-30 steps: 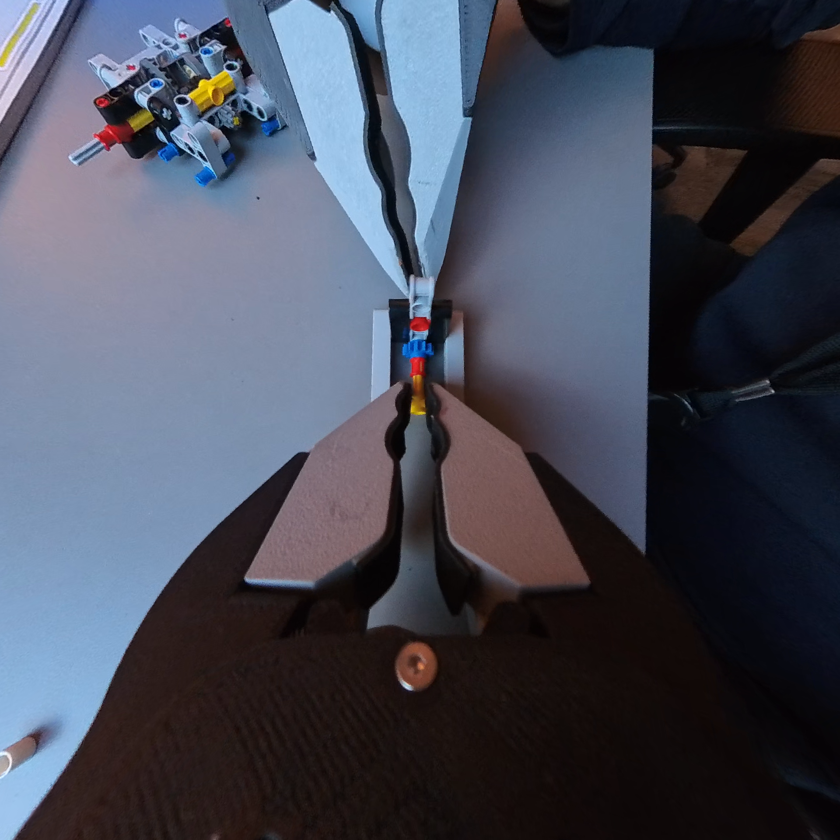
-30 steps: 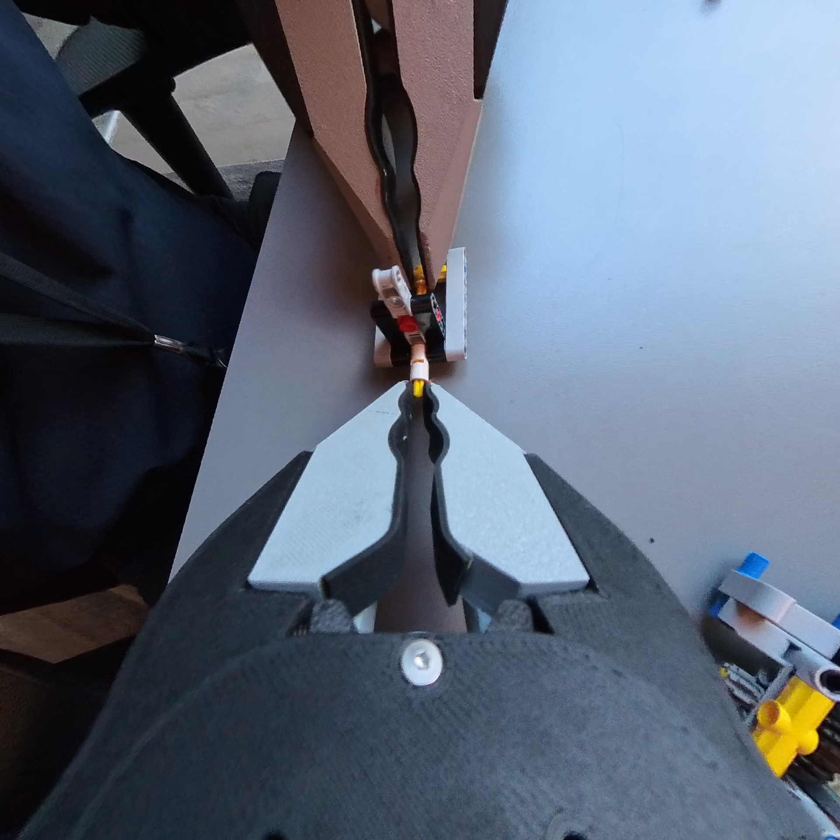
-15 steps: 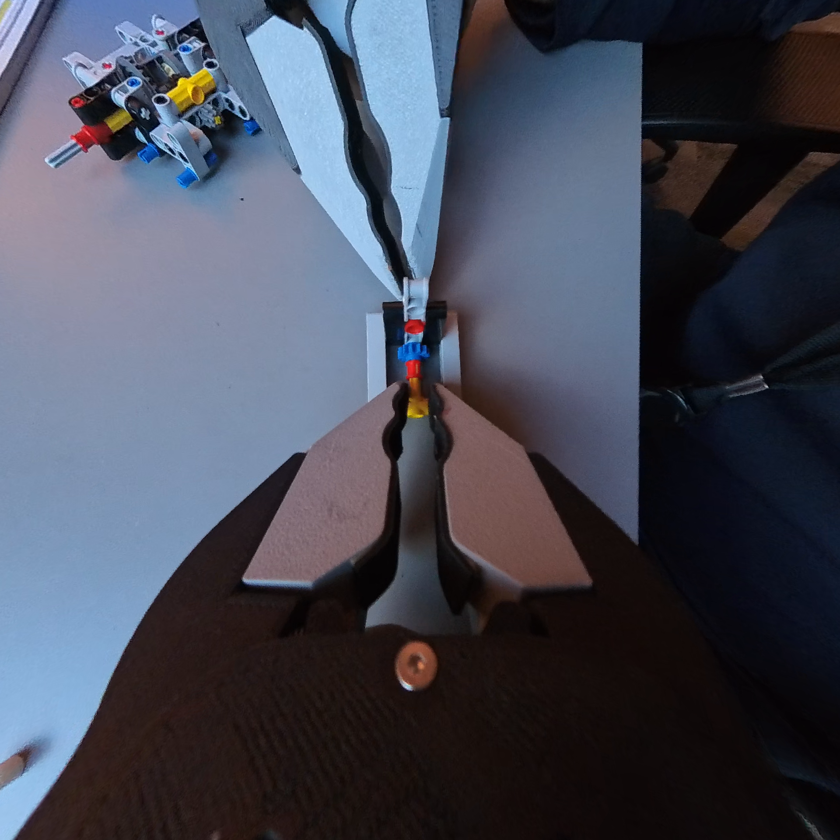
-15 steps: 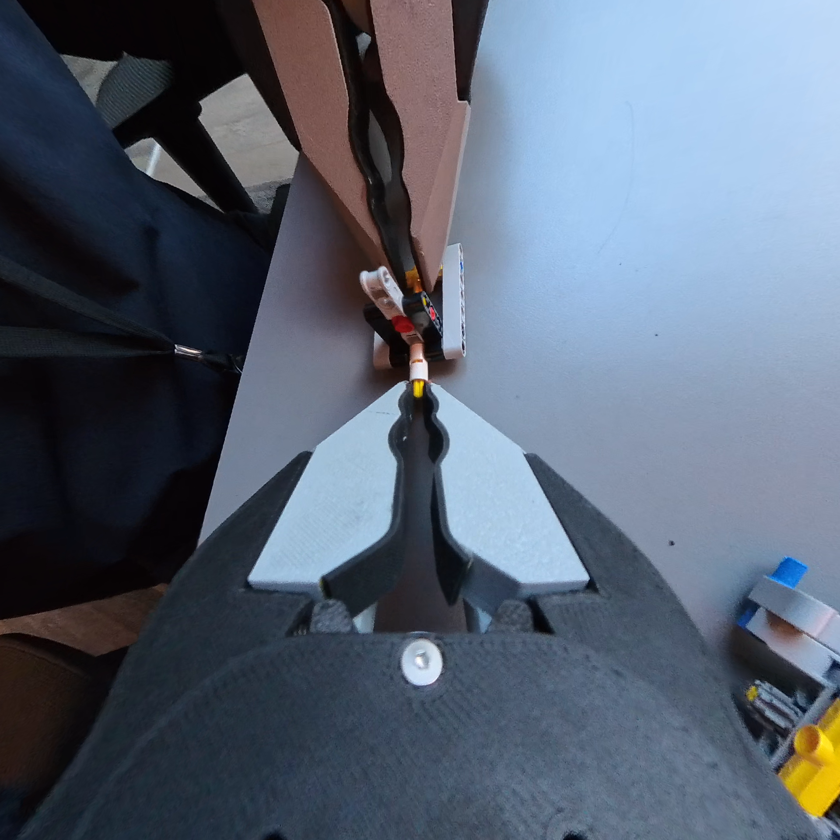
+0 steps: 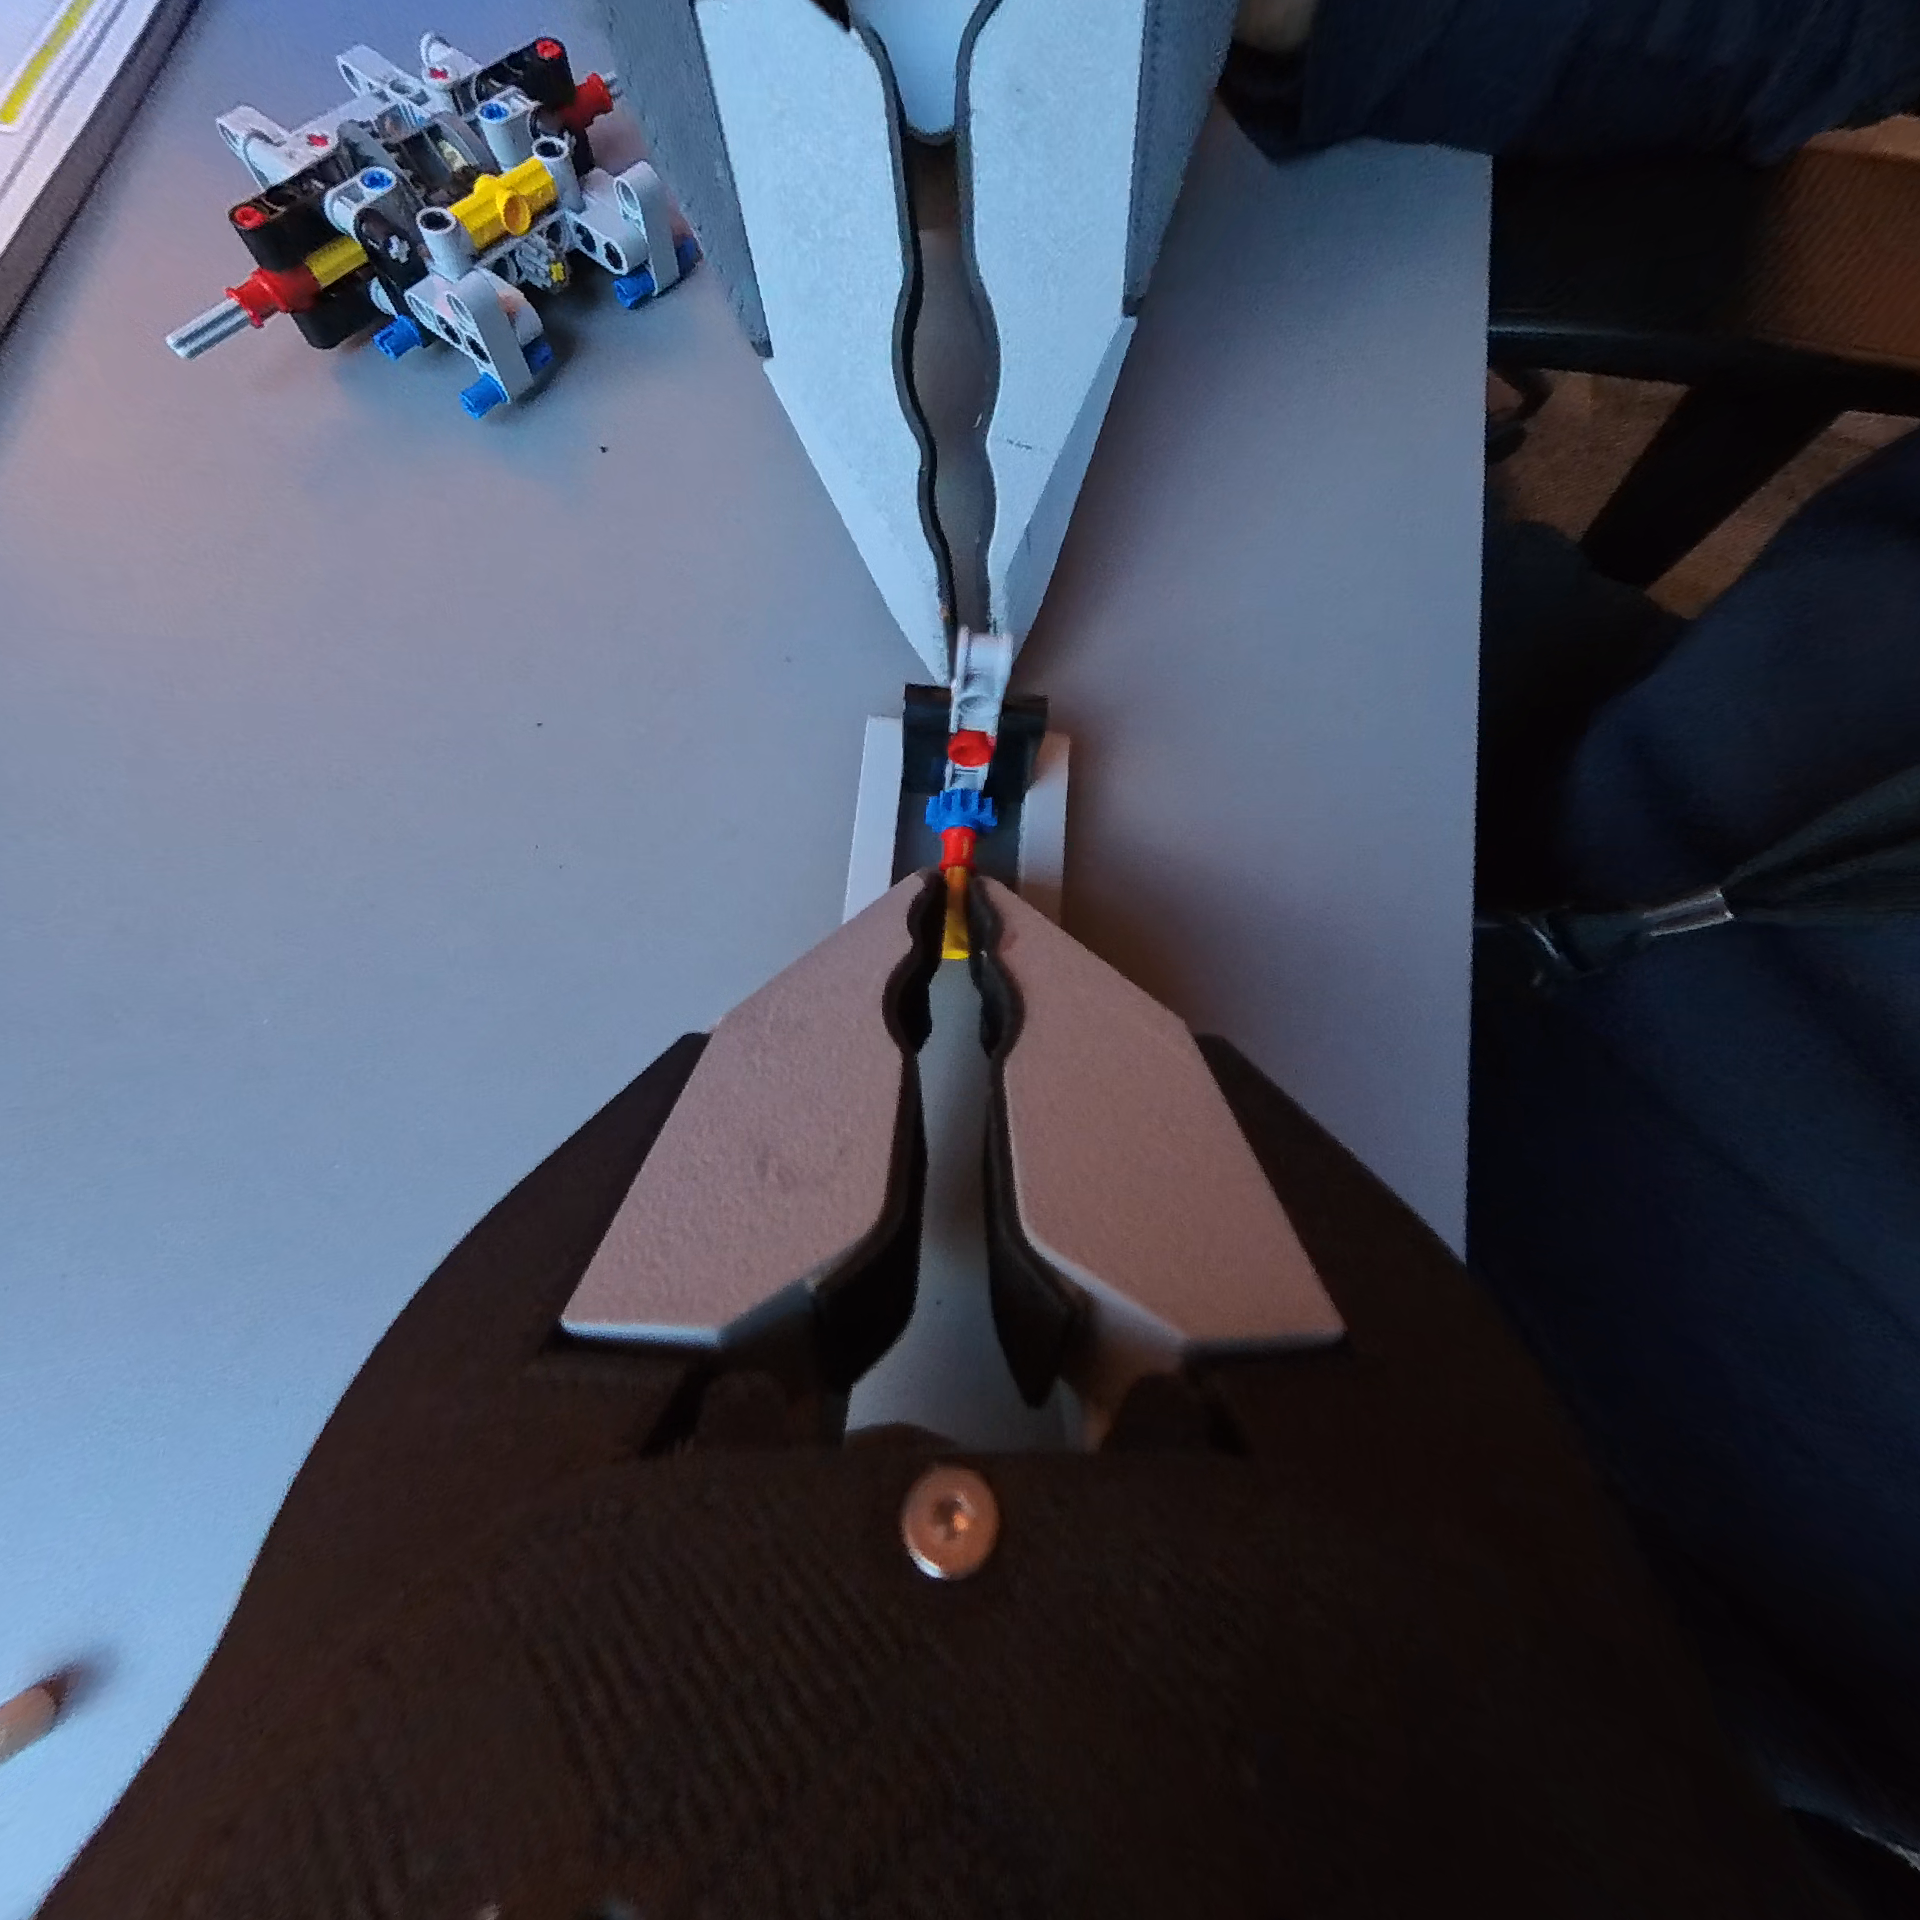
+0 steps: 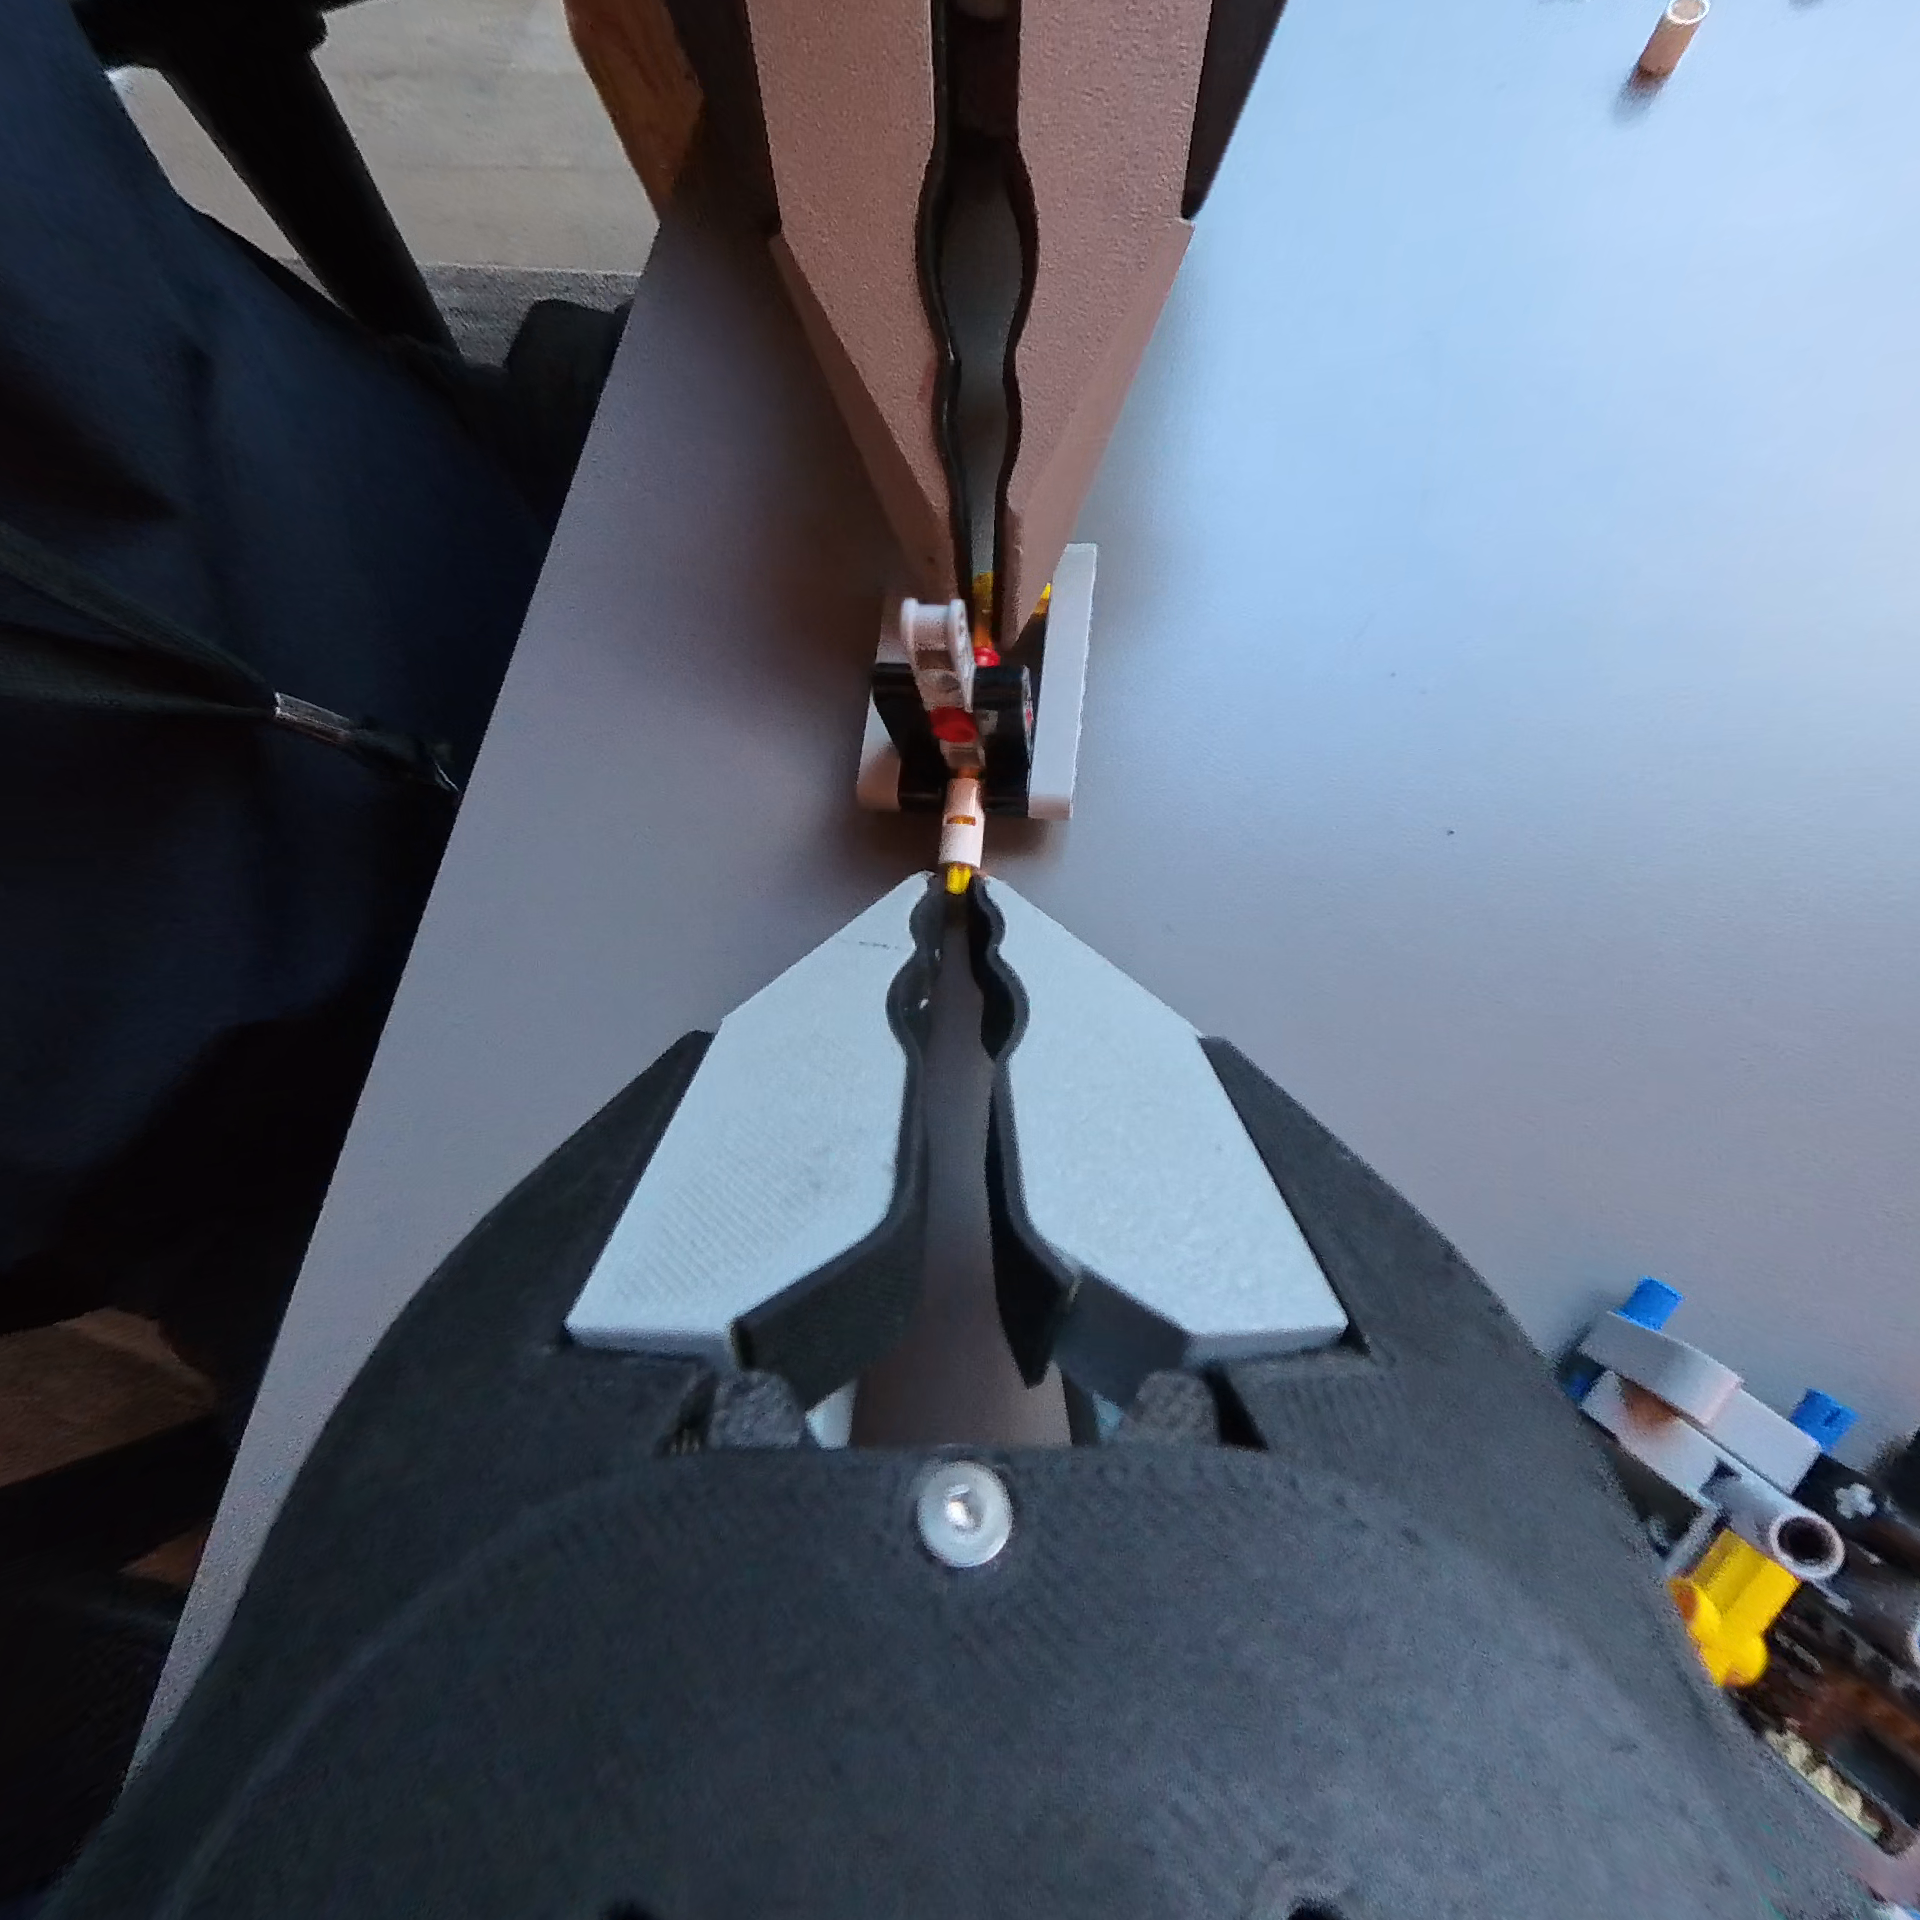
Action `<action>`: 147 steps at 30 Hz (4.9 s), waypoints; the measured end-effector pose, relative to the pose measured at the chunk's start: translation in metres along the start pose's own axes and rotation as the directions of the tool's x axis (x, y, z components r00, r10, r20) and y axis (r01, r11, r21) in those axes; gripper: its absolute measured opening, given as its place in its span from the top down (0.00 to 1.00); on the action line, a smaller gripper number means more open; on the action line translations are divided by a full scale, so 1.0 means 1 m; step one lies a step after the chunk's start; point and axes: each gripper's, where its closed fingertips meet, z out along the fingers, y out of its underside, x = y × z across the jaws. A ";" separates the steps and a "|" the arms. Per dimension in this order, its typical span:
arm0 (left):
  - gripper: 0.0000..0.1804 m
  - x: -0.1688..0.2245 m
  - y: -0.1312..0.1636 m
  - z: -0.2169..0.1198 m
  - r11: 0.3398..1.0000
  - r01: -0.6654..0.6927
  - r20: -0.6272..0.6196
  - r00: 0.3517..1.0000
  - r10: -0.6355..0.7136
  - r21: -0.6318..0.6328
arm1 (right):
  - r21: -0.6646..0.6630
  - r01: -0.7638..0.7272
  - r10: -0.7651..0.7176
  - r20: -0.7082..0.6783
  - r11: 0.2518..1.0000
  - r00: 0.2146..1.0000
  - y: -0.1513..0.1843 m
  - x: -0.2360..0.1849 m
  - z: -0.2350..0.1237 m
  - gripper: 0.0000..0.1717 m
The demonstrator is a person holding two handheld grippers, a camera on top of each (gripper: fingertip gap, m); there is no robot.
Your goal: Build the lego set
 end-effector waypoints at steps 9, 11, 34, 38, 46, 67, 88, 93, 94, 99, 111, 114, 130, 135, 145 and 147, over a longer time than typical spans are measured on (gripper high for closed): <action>0.99 0.002 -0.002 0.001 1.000 -0.003 -0.004 1.000 0.003 0.005 | -0.003 0.009 -0.009 -0.007 1.000 1.000 -0.001 -0.002 -0.001 1.00; 0.99 0.003 -0.002 0.002 1.000 -0.004 -0.007 1.000 0.004 0.004 | -0.006 0.002 -0.002 0.003 1.000 1.000 -0.001 -0.003 -0.001 1.00; 0.98 -0.002 0.002 0.001 1.000 0.019 0.017 1.000 -0.019 -0.010 | 0.054 -0.061 0.059 0.033 0.997 0.998 -0.007 0.000 -0.003 0.93; 0.94 -0.003 0.000 -0.001 0.999 0.035 0.010 0.999 -0.035 0.006 | 0.099 -0.055 0.053 0.024 0.994 0.998 -0.012 0.003 -0.010 0.90; 0.86 -0.002 -0.006 -0.009 0.997 0.062 0.002 0.998 -0.063 0.037 | 0.214 -0.061 0.077 -0.066 0.975 0.995 -0.020 0.026 -0.029 0.91; 0.70 -0.070 -0.011 -0.058 0.959 0.060 0.350 0.923 -0.160 0.278 | 0.319 -0.031 0.164 -0.399 0.947 0.902 -0.014 0.084 -0.064 0.86; 0.76 -0.065 -0.014 -0.058 0.951 0.050 0.286 0.948 -0.141 0.304 | 0.389 -0.013 0.189 -0.419 0.921 0.888 -0.020 0.087 -0.079 0.88; 0.76 -0.064 -0.015 -0.059 0.948 0.053 0.274 0.951 -0.144 0.315 | 0.437 0.000 0.209 -0.429 0.899 0.879 -0.024 0.087 -0.094 0.88; 0.76 -0.064 -0.015 -0.058 0.948 0.053 0.272 0.952 -0.143 0.313 | 0.449 0.002 0.213 -0.429 0.894 0.878 -0.025 0.087 -0.097 0.88; 0.76 -0.062 -0.016 -0.058 0.950 0.041 0.266 0.955 -0.128 0.310 | 0.490 -0.009 0.239 -0.409 0.872 0.881 -0.027 0.088 -0.103 0.88; 0.76 -0.059 -0.015 -0.056 0.954 0.029 0.258 0.960 -0.110 0.298 | 0.478 -0.022 0.230 -0.382 0.878 0.895 -0.027 0.085 -0.096 0.86; 0.76 -0.059 -0.015 -0.056 0.954 0.030 0.258 0.960 -0.110 0.298 | 0.485 -0.026 0.231 -0.367 0.874 0.901 -0.029 0.083 -0.095 0.86; 0.78 -0.058 -0.014 -0.054 0.958 0.025 0.259 0.961 -0.103 0.287 | 0.478 -0.036 0.220 -0.337 0.878 0.915 -0.031 0.078 -0.090 0.85; 0.78 -0.057 -0.014 -0.054 0.958 0.022 0.256 0.962 -0.098 0.285 | 0.473 -0.030 0.217 -0.347 0.881 0.913 -0.030 0.078 -0.091 0.85; 0.80 -0.052 -0.013 -0.049 0.968 -0.013 0.250 0.967 -0.051 0.251 | 0.350 -0.077 0.117 -0.096 0.934 0.988 -0.028 0.032 -0.056 0.89; 0.80 -0.051 -0.013 -0.049 0.968 -0.016 0.249 0.967 -0.049 0.251 | 0.265 -0.035 0.057 -0.074 0.964 0.996 -0.022 0.020 -0.040 0.89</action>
